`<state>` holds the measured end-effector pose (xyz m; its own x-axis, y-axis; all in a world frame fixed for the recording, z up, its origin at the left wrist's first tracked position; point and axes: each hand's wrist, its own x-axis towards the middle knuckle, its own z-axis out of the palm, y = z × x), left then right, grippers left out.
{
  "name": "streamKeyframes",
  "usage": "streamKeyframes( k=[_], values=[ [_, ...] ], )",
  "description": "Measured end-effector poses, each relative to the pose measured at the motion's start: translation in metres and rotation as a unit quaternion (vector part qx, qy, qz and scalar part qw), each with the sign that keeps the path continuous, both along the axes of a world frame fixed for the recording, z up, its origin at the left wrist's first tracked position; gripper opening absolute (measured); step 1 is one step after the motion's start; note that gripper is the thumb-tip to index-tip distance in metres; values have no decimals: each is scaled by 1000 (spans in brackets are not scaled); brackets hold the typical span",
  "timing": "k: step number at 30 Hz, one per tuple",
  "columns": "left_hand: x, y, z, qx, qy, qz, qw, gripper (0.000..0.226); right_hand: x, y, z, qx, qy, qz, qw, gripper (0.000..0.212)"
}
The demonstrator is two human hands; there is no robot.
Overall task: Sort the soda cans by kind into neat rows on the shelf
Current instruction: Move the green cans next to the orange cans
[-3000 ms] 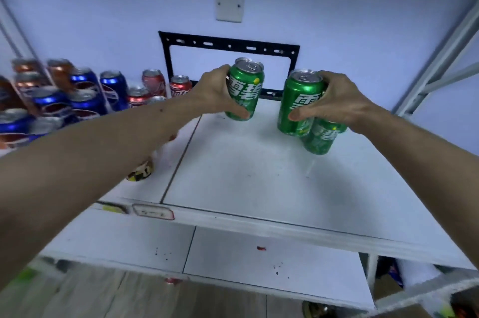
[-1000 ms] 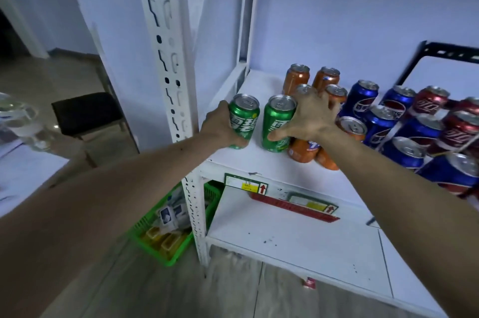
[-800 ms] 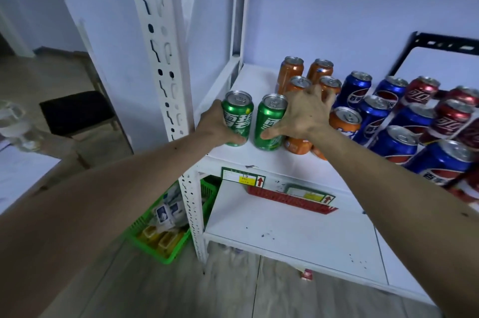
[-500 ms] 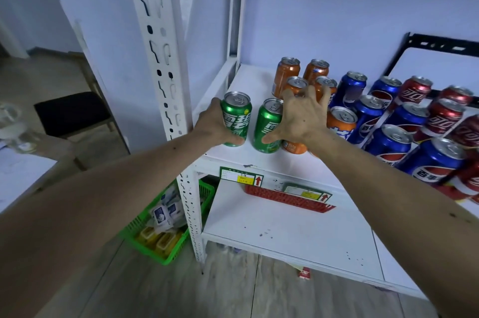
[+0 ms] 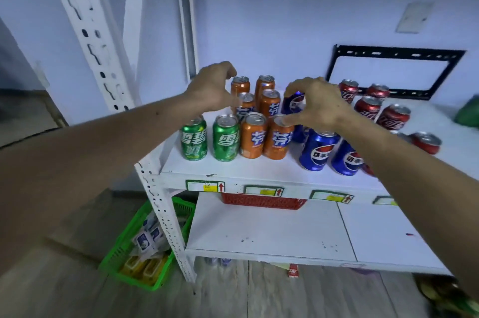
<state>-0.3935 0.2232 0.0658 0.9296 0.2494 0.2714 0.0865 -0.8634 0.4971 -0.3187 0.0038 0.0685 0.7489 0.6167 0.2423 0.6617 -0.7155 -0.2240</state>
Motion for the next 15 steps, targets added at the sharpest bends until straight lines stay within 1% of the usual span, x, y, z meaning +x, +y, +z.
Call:
streamKeyframes(
  k=[3,6,8,12,15],
  values=[
    [39,-58,22,5,-18,-47,999,53,17,-71,8,0,-13,-60,998,47],
    [84,-133,33,10,-27,-98,995,45,38,-154,12,17,-21,-114,993,41],
    [116,-194,36,10,-30,-129,991,42,53,-217,13,8,-29,-148,988,38],
    [174,-310,33,-8,-25,-181,983,37,86,-332,12,10,-16,-198,980,41],
    [219,-387,27,-26,-5,-216,976,37,118,-409,13,-14,-12,-242,970,44]
  ],
)
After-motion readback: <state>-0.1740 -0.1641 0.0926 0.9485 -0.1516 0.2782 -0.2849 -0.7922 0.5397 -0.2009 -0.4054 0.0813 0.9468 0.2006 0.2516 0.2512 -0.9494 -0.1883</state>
